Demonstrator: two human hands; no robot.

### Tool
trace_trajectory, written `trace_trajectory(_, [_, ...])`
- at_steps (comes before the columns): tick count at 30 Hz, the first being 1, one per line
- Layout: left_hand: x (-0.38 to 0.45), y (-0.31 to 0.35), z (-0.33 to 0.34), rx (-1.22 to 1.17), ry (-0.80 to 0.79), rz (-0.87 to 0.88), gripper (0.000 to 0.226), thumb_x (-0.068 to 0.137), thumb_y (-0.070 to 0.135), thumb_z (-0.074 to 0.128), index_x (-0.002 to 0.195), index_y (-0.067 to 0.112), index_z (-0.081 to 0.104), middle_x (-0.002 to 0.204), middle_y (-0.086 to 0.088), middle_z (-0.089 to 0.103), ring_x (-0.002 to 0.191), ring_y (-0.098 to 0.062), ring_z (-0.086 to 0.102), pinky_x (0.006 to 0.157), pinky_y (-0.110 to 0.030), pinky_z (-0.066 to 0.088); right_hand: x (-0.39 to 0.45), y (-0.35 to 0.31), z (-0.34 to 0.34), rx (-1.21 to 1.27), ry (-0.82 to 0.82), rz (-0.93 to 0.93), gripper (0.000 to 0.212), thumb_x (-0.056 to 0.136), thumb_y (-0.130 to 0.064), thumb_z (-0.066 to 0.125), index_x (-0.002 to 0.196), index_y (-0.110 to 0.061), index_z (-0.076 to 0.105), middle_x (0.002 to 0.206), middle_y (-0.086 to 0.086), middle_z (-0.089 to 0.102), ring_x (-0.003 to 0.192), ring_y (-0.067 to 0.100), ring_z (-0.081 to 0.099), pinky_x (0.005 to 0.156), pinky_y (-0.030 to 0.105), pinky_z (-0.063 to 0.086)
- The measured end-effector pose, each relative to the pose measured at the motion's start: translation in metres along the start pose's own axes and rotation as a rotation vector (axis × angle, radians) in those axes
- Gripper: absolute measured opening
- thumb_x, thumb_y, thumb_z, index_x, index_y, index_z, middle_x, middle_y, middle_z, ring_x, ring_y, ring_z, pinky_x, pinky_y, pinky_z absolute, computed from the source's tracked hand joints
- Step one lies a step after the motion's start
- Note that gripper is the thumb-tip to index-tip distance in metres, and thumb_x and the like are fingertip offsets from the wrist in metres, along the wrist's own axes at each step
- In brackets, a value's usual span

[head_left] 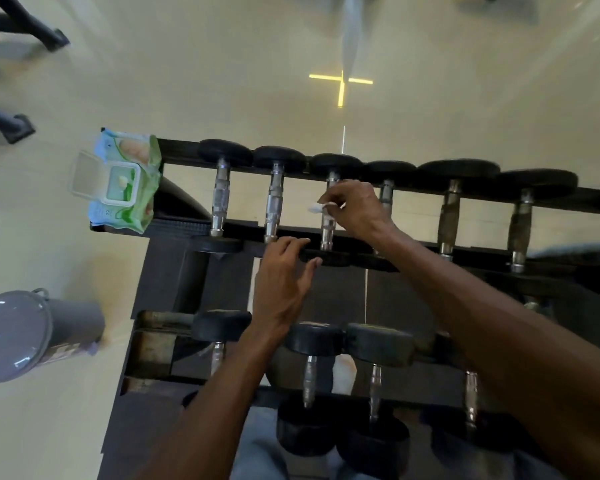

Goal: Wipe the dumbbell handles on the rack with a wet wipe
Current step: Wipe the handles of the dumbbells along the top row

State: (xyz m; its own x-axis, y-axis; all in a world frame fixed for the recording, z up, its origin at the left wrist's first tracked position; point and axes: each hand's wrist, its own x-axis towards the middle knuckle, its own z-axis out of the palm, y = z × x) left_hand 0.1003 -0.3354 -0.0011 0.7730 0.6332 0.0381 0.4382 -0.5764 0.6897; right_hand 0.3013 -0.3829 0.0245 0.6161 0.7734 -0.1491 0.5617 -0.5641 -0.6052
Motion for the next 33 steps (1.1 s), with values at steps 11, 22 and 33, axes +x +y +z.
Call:
trace_trajectory(11, [-0.001, 0.023, 0.038, -0.106, 0.085, -0.219, 0.030, 0.078, 0.028, 0.087, 0.103, 0.013, 0.079, 0.108, 0.002, 0.066, 0.099, -0.015, 0.064, 0.089, -0.037, 0.055, -0.038, 0.033, 0.004, -0.237, -0.295, -0.458, 0.012, 0.097, -0.028, 0.064, 0.087, -0.021, 0.064, 0.093, -0.005, 0.051, 0.072, 0.004, 0.053, 0.061, 0.018, 0.043])
trace_trajectory(22, [-0.002, 0.022, 0.036, -0.171, 0.153, -0.224, 0.030, 0.079, 0.025, 0.088, 0.104, 0.010, 0.079, 0.103, 0.002, 0.070, 0.092, -0.009, 0.067, 0.084, -0.035, 0.058, -0.024, 0.036, 0.004, -0.216, -0.317, -0.510, 0.027, 0.100, -0.034, 0.055, 0.091, -0.013, 0.071, 0.095, -0.004, 0.053, 0.078, 0.006, 0.052, 0.064, 0.017, 0.041])
trace_trajectory(33, [-0.001, 0.020, 0.034, -0.204, 0.138, -0.243, 0.028, 0.077, 0.024, 0.088, 0.102, 0.013, 0.080, 0.104, 0.006, 0.069, 0.091, -0.005, 0.064, 0.085, -0.022, 0.054, -0.029, 0.027, 0.001, -0.338, -0.369, -0.565, 0.039, 0.095, -0.051, 0.055, 0.103, -0.017, 0.070, 0.108, -0.001, 0.049, 0.099, 0.014, 0.047, 0.079, 0.027, 0.051])
